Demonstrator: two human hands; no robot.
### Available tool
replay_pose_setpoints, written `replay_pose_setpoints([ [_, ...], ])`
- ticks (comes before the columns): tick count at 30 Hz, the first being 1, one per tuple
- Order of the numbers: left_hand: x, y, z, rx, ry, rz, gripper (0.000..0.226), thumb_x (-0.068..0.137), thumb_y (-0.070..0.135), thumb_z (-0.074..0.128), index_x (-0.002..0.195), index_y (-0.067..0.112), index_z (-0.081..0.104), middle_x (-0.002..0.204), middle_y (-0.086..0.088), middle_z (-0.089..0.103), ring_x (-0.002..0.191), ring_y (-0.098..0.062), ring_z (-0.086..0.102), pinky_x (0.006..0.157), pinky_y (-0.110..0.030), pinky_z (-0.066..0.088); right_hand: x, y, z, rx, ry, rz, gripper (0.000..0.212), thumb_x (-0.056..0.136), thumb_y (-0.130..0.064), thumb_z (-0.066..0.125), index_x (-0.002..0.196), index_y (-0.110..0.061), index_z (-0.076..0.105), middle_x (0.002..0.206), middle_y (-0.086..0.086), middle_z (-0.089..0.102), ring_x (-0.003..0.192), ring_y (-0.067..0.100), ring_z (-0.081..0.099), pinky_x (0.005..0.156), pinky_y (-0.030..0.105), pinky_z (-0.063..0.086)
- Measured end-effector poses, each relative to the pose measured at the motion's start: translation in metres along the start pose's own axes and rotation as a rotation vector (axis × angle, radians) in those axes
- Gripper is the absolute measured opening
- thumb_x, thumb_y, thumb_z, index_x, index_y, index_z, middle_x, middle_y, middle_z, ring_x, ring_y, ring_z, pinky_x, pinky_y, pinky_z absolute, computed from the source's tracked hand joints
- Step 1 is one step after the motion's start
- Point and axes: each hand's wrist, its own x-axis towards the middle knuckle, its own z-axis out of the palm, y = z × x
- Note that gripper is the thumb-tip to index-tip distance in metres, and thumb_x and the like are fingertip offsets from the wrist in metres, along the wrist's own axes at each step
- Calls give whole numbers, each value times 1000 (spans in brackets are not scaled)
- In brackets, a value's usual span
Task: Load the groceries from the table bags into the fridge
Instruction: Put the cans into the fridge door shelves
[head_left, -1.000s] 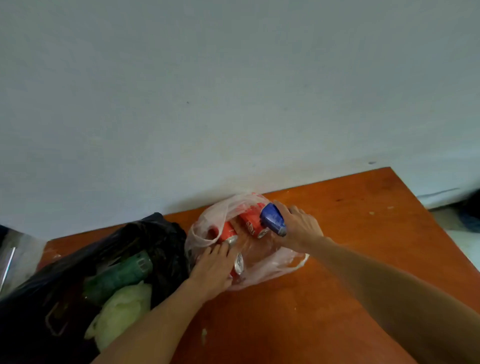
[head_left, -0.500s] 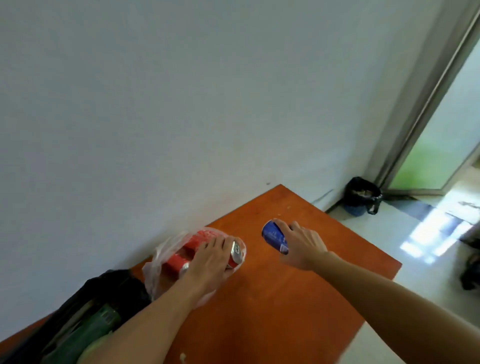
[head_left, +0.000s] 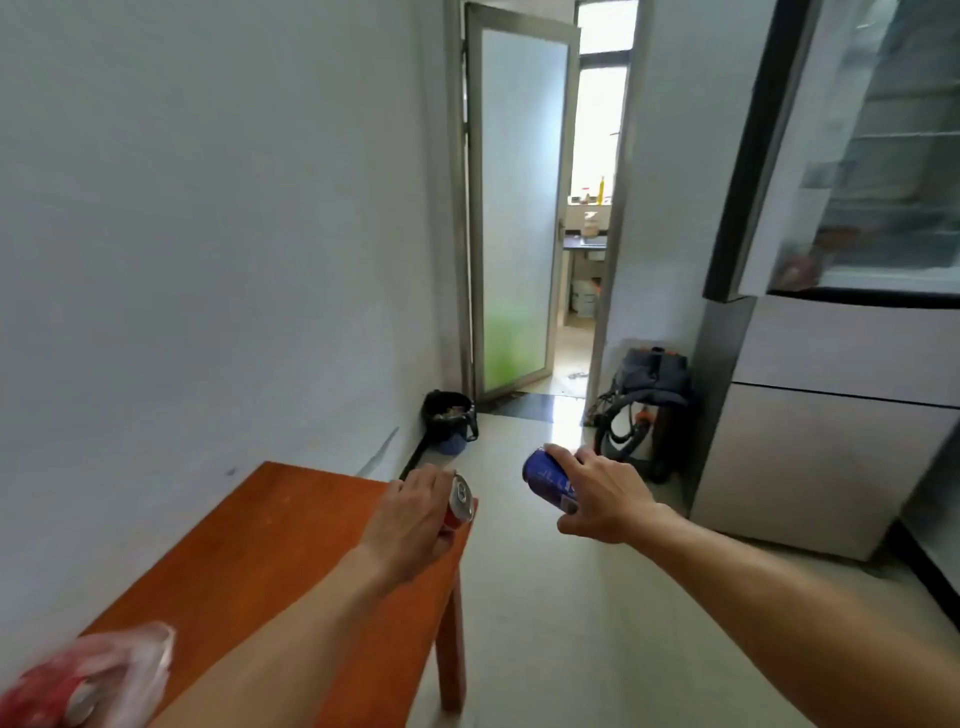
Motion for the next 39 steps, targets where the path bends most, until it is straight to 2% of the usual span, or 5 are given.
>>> replay_pose_setpoints([
  [4,69,105,12,-63,-9,95,76,59,35,82,122,10,46,99,-9,60,82,-27,61,69,-37,50,-55,117,-12,-11,-18,133,96,70,-51,65,149,-30,14,118,7,51,91,25,59,76,33,50],
  [9,148,234,21,-113,-1,182,70,78,37,68,136,11,39,120,-9,53,105,-28,54,88,-38,43,-111,251,-29,-35,0,285,98,71,-52,66,150,-31,13,115,5,51,91,24,59,77,33,51],
  [15,240,338,38,-162,64,349,59,81,38,64,131,15,42,117,-7,53,101,-26,54,86,-36,43,-142,371,-35,-57,35,432,93,74,-51,65,150,-31,15,118,4,51,94,22,59,71,26,41],
  [23,409,413,67,-199,157,452,63,84,39,62,136,17,34,125,-7,49,108,-24,50,95,-35,41,-94,508,-29,-122,56,529,96,72,-53,62,151,-33,12,125,2,50,105,24,59,84,33,47],
  [39,766,490,55,-97,363,468,70,81,36,68,138,17,32,130,-11,47,115,-29,48,99,-42,40,84,758,-51,-41,198,532,95,73,-48,65,150,-34,11,123,-1,50,87,13,46,72,22,38],
])
